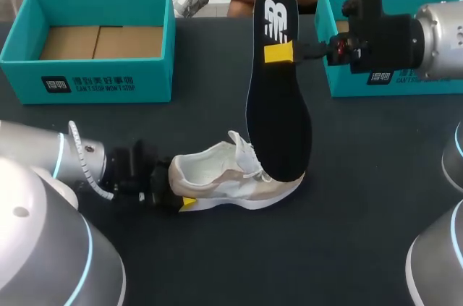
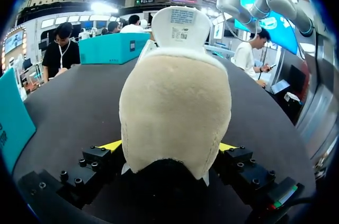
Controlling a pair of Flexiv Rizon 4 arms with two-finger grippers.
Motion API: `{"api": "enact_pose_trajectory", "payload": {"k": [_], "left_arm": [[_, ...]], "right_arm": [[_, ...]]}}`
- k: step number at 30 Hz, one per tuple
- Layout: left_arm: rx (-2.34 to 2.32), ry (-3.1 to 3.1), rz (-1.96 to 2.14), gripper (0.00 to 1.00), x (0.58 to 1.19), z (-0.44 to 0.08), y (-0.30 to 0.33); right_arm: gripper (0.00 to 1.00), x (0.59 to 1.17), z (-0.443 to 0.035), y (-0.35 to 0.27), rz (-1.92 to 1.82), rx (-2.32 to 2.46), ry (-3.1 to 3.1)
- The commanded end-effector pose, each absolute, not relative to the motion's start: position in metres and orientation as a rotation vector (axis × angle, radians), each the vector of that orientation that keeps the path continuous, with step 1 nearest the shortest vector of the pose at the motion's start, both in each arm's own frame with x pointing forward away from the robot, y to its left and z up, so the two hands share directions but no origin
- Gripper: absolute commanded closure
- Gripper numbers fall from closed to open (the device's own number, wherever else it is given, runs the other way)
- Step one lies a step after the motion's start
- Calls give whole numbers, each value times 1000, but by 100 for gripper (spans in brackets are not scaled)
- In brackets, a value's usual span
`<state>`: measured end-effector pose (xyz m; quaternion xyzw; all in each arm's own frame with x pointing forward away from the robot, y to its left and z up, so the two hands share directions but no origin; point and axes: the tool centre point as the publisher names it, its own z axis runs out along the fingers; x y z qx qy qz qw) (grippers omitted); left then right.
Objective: Take the shoe out of the shoebox, open the shoe tongue, remove and reinsert the insole, then place the shoe into the shoebox
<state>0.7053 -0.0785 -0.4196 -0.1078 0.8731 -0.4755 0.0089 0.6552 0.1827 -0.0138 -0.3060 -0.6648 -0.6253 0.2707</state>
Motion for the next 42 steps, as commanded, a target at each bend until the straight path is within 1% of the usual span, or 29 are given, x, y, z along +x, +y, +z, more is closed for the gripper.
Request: {"api": "enact_pose_trajectory", "payload": {"k": [1,13,36,42], "left_arm": [[-333,2748,-1469,0,707,-416,-78],[-327,2786,-1413,0,703,-410,-76],[-301,2843,-1263,0,694,-375,-70],[-301,2843,-1263,0,694,-375,-70]], "right_arm": [[100,655,-15,185,-1686,-828,-1791],[100,655,-15,185,-1686,-828,-1791],[100,655,-15,185,-1686,-828,-1791],[100,655,-15,185,-1686,-828,-1791]]}}
